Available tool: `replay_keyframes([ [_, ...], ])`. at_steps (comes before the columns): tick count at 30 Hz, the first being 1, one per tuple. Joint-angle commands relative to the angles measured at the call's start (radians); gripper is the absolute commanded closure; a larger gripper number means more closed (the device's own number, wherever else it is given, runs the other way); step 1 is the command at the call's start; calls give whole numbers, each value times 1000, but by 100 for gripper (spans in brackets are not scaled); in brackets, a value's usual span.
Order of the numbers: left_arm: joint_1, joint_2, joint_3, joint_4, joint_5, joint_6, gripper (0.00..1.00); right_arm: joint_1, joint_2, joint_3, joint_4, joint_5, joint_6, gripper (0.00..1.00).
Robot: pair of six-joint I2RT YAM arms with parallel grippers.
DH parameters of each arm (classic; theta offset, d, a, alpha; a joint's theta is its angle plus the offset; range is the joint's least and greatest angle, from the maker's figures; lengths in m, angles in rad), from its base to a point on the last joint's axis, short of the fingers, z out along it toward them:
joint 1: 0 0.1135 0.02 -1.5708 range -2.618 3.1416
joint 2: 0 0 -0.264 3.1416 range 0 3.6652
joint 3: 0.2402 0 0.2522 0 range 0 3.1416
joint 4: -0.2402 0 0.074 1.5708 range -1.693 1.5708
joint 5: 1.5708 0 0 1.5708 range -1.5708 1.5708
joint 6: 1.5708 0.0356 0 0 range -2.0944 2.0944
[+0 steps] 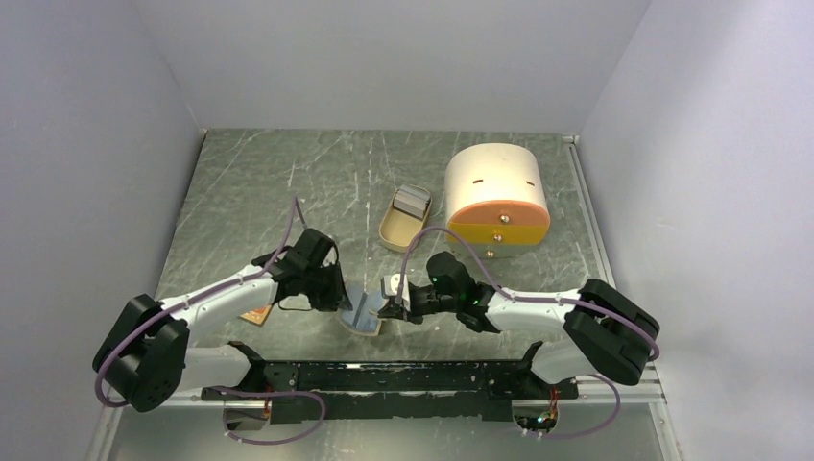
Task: Put the credit cards into the card holder
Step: Close the card holder at the center of the board.
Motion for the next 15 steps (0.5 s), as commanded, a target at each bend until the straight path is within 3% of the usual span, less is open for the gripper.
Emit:
replay_keyframes([
  [1, 9, -42, 7, 81, 135, 7, 70, 0, 10, 9, 68, -65, -45, 100],
  [3, 9, -64, -15, 160, 211, -16, 64, 0, 7, -2, 85, -73, -57, 100],
  [11, 10, -131, -106, 368, 354, -106, 63, -2, 8, -28, 92, -72, -93, 100],
  [15, 9, -119, -139, 424, 365, -128, 71, -2, 5, -51, 131, -90, -99, 100],
])
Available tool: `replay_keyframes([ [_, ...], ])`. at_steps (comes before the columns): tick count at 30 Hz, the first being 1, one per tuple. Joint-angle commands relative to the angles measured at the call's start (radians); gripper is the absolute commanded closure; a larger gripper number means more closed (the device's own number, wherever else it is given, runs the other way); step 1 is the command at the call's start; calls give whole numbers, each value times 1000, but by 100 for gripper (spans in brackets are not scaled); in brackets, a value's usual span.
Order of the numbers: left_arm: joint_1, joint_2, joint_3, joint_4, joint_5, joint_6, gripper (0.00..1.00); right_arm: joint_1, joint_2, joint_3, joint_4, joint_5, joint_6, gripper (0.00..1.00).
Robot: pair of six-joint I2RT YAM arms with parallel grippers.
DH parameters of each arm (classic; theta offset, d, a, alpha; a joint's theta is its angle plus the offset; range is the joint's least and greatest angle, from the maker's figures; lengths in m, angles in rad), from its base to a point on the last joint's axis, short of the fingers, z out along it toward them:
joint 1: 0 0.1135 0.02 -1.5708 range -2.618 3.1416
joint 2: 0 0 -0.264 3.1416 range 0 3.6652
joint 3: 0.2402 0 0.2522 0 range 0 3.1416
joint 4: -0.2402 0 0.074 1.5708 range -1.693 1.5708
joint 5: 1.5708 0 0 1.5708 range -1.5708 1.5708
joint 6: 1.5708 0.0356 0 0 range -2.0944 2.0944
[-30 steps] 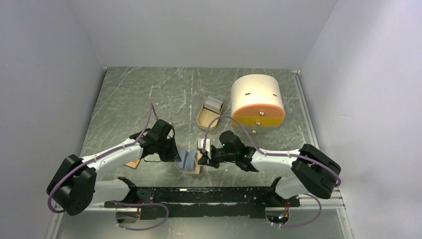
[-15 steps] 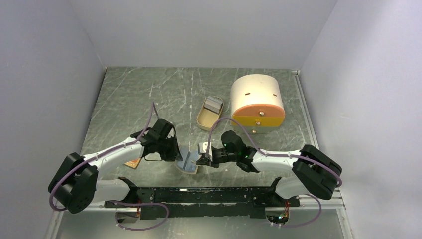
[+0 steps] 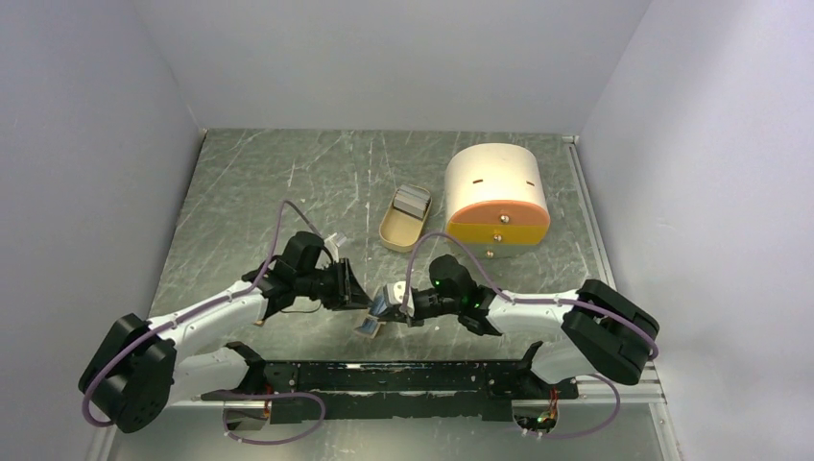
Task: Put the credit cards into the card holder
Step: Close the card holder at the center of the board.
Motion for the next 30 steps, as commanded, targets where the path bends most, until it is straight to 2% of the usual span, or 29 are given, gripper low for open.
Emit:
replay_keyframes([
  [1, 3, 10, -38, 138, 83, -49, 73, -2, 1, -28, 77, -31, -32, 100],
  [8, 4, 83, -78, 175, 53, -40, 83, -5, 30, -32, 63, -37, -58, 100],
  [15, 3, 147, -76, 177, 21, -2, 85, -8, 26, -5, -16, -68, -124, 100],
  [20, -10, 174, -92, 203, -5, -16, 85, -8, 66, 20, 3, -17, -26, 100],
  [24, -36, 178, -116, 233, -41, -43, 85, -9, 91, 91, -135, 99, 73, 93],
  [26, -48, 187, -116, 241, -58, -50, 84, -9, 106, 121, -203, 141, 123, 93],
  [30, -72, 208, -99, 233, -87, -50, 84, -9, 119, 141, -271, 150, 188, 86],
])
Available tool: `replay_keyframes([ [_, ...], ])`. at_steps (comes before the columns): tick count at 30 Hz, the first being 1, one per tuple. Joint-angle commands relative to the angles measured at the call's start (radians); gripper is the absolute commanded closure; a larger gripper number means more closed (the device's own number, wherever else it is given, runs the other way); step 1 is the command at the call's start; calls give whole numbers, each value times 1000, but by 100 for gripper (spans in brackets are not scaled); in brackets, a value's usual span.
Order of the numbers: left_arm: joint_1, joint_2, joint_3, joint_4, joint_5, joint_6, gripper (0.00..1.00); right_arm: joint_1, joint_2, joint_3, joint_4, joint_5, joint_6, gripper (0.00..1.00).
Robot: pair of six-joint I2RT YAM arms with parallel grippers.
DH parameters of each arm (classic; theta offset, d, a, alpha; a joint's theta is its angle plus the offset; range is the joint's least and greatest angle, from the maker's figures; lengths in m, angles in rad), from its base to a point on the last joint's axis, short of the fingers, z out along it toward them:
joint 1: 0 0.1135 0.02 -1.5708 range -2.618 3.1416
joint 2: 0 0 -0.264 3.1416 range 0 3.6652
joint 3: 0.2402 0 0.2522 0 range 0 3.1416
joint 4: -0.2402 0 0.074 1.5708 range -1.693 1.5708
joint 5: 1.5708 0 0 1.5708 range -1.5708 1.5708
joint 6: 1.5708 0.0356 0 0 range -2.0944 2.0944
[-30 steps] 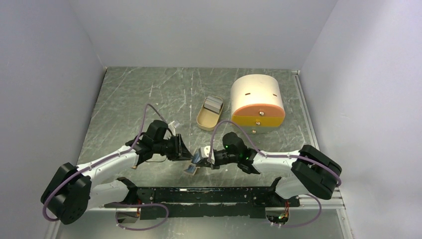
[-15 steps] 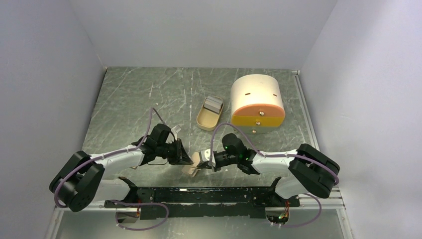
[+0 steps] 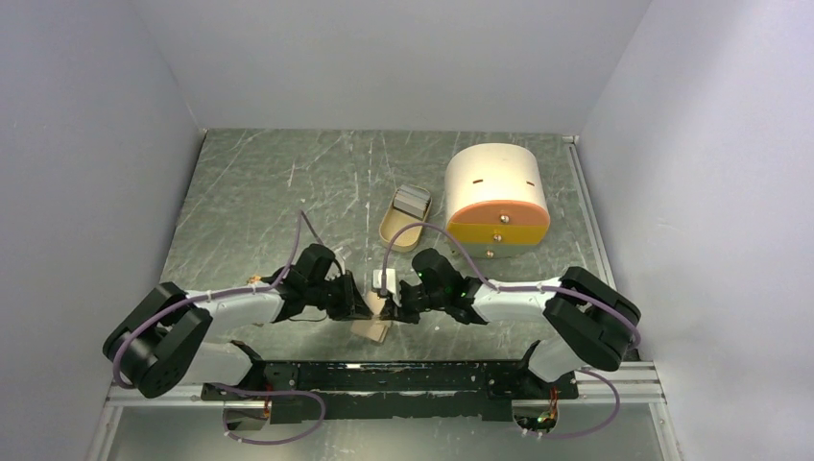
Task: Put the credit cards into the card holder
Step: Close the card holder at the center of the board.
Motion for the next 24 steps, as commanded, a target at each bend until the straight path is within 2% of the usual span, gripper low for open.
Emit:
replay_keyframes([
  [1, -30, 25, 4, 3, -65, -2, 85, -6, 5, 33, -86, 55, 118, 84],
  [7, -30, -43, 32, -72, -126, -14, 85, -4, -60, 60, -139, 177, 320, 78],
  [12, -28, -134, 70, -205, -217, -4, 79, -4, -88, 188, -342, 313, 687, 76],
  [15, -27, -166, 87, -281, -278, 10, 73, 3, -141, 144, -299, 335, 970, 78],
  [20, -27, -165, 67, -297, -277, 21, 65, 76, -231, 87, -347, 565, 1287, 72],
  [24, -27, -122, 29, -217, -220, 19, 65, 128, -221, 174, -588, 758, 1481, 72],
])
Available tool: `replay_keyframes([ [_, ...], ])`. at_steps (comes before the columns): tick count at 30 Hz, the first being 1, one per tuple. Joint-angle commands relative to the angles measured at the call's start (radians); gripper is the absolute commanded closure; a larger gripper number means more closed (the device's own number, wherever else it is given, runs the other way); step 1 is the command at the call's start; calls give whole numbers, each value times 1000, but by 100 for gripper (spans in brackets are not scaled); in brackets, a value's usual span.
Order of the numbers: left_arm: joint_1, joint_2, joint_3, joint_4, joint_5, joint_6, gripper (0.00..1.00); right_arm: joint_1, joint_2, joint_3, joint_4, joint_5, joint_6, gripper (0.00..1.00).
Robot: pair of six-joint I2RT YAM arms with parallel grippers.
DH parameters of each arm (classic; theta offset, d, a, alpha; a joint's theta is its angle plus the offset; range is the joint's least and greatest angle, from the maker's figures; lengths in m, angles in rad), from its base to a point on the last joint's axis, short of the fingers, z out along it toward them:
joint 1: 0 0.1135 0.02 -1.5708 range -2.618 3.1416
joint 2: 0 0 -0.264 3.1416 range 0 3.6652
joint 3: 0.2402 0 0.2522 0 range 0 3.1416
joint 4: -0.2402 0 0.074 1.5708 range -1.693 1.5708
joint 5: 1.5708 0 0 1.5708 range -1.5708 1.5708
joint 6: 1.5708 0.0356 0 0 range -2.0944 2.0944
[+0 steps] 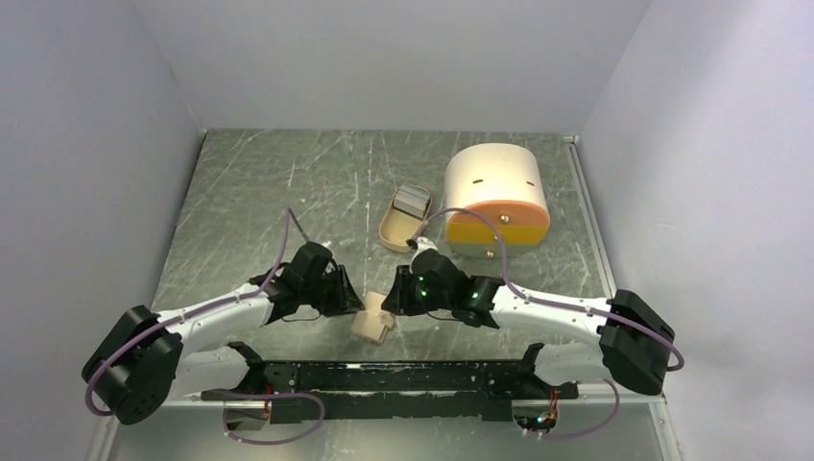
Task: Put the credit cards into the card holder
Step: Close the card holder at the center of the board.
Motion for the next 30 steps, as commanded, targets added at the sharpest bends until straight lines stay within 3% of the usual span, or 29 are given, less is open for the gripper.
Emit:
replay_keyframes([
  [1, -2, 44, -44, 58, 37, 9, 65, 61, 17, 108, -304, 290, 335, 73],
  [7, -19, 71, -131, 246, 143, -56, 69, 167, 119, 268, -509, 440, 444, 71],
  [10, -34, 81, -164, 334, 177, -100, 72, 207, 187, 326, -547, 472, 449, 71],
  [19, -63, 119, -206, 489, 225, -167, 75, 298, 438, 574, -871, 701, 462, 73],
  [24, -64, 125, -203, 483, 219, -166, 75, 312, 514, 640, -964, 750, 458, 72],
  [30, -64, 111, -190, 444, 197, -151, 75, 312, 559, 647, -950, 756, 424, 69],
])
